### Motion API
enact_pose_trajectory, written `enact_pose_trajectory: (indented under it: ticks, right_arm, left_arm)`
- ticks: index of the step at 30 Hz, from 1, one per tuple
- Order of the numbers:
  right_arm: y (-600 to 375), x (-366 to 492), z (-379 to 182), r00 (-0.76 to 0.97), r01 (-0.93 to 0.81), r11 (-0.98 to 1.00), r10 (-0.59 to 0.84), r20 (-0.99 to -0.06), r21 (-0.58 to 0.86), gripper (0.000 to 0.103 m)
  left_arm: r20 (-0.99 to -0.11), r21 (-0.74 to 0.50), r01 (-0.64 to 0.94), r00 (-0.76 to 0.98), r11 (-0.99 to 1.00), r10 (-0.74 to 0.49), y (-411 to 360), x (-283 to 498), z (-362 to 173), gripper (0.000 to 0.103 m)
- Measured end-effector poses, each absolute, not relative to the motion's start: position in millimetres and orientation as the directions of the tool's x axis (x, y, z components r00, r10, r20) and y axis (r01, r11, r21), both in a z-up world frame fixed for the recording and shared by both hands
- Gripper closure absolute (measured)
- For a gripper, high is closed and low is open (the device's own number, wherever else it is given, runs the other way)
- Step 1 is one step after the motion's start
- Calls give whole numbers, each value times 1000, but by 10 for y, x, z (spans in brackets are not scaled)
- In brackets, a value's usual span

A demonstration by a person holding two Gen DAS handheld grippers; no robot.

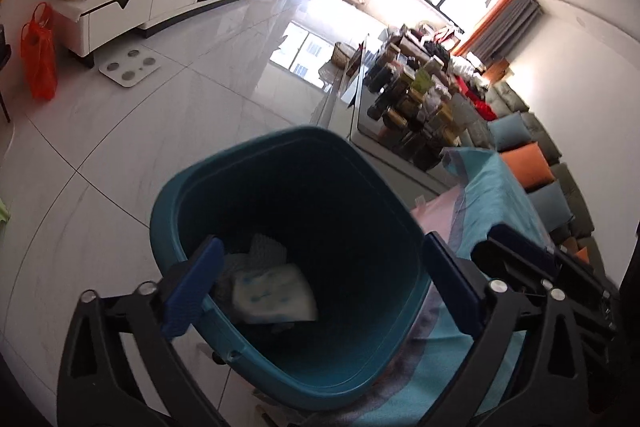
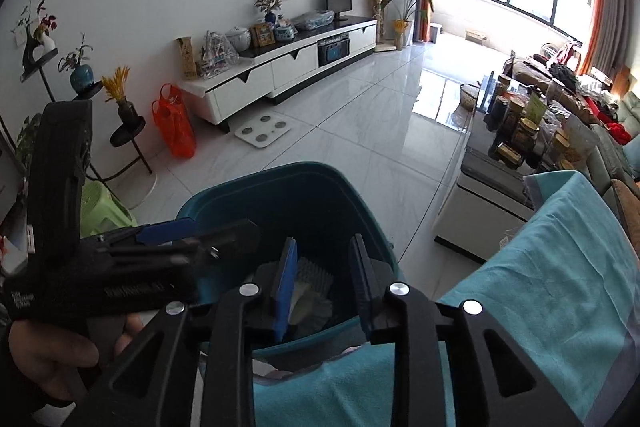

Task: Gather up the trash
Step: 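Open both tools to drop the cup and tissue into the bin, then move both tools back over the table toward the foam netting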

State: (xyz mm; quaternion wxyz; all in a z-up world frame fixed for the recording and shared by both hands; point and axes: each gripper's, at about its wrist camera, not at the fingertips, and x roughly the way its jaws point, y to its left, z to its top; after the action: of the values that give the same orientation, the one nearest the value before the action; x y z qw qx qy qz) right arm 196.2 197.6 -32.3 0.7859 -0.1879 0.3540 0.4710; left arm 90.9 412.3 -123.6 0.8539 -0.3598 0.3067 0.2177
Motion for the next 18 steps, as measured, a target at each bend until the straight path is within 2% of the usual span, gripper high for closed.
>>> enact_pose_trajectory:
  ticks: [8, 11, 14, 18]
  right_arm:
    - [1474, 2034, 12, 376, -837, 537, 707, -599, 108, 50]
    - [1238, 1986, 130, 396, -829, 544, 736, -548, 132, 39]
    - [1030, 1937, 224, 420, -826, 547, 757, -500, 136, 24]
    - [793, 1854, 346, 454, -823, 555, 772, -445, 124, 14]
  left_arm:
    - [-578, -517, -567, 784, 642, 228, 3942, 714, -707, 5]
    - [-530, -509, -553, 805, 659, 266, 3796, 594, -493, 5]
    - [-510, -495, -549, 811, 673, 286, 3606, 498, -322, 5]
    - [-478, -467, -532, 824, 706, 305, 3341, 447, -107, 5]
